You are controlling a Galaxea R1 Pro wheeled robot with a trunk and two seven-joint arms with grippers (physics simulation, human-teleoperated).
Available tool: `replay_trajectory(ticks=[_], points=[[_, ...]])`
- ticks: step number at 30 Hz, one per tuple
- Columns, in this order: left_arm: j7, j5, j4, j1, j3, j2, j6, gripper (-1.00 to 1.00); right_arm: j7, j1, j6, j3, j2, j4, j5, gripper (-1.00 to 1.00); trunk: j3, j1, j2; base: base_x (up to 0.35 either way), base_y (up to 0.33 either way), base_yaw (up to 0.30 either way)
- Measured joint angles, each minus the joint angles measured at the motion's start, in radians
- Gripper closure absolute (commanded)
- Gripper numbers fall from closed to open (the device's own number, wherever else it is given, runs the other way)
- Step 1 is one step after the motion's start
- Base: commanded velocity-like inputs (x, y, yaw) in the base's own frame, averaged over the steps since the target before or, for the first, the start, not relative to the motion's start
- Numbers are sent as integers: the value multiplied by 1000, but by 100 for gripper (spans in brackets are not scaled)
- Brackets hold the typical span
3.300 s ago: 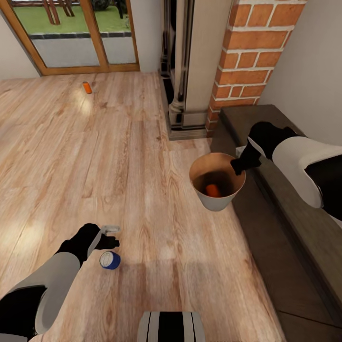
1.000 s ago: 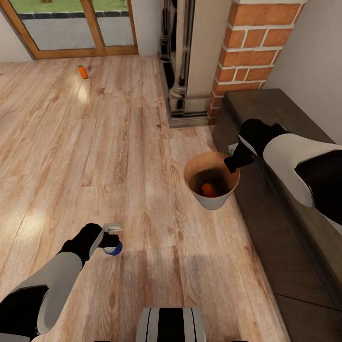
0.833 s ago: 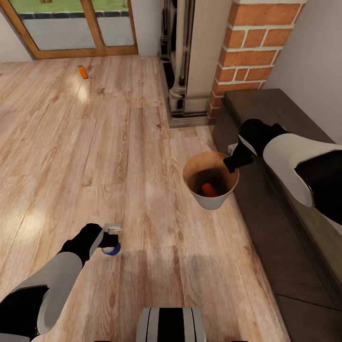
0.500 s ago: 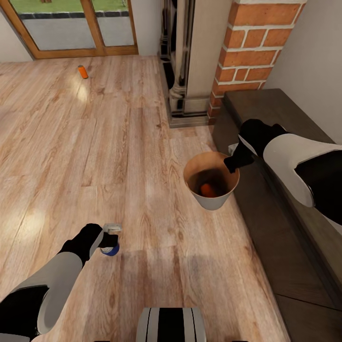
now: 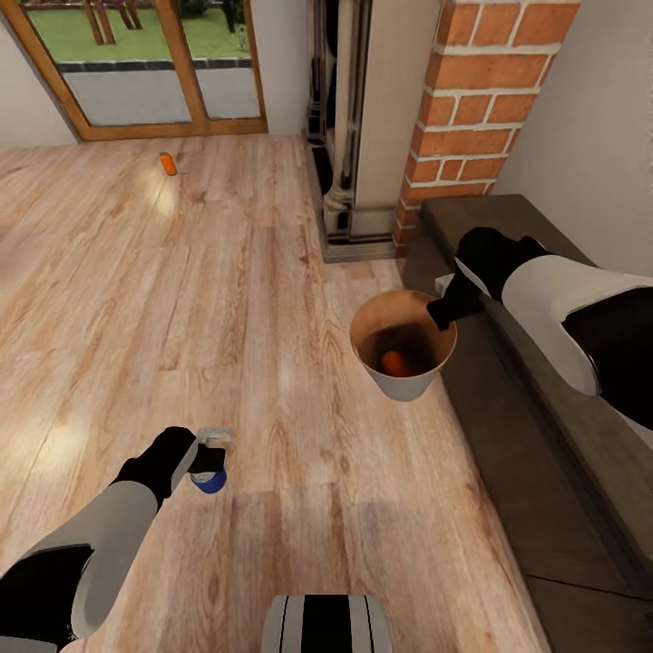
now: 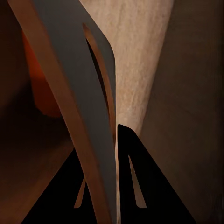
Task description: Put the three can of soda from the living room inside the tash can in the kitchen.
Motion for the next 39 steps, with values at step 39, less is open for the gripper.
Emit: replay_trajectory(ticks=[39], points=[[-19,7,-1,0,-3,0,-36,100,0,169,-2,-79,-16,-74,-3,100,146,-40,54,0,0,0]])
